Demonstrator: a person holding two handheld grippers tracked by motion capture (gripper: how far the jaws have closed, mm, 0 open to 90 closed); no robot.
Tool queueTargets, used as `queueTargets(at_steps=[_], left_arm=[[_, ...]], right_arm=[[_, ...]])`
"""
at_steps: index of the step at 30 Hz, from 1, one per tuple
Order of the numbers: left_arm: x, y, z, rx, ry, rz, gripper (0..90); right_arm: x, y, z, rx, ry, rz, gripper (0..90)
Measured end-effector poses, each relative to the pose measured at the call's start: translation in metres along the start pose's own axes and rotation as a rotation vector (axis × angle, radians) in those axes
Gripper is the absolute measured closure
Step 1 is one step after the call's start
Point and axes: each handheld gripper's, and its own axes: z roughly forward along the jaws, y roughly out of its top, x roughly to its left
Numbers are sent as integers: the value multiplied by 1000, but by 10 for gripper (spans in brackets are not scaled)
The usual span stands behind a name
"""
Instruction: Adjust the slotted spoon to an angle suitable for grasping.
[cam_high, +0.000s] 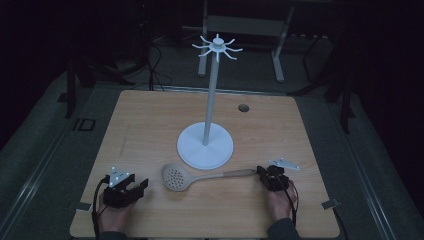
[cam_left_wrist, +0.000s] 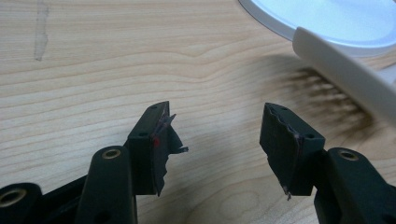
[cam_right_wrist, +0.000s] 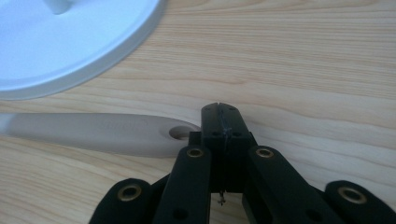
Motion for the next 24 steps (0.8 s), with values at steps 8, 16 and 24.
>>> queueTargets(at_steps=[8,16,24], left_arm=[[5,3,-14,-89,13,-27,442],[17,5,-32,-138,45,-54,458],[21,8,-38,-142,40,-47,458]], right_arm=[[29,7,12,33,56,-105,900],[57,0,11,44,105,-173,900],[49,-2,-7,5,142,-166,894]])
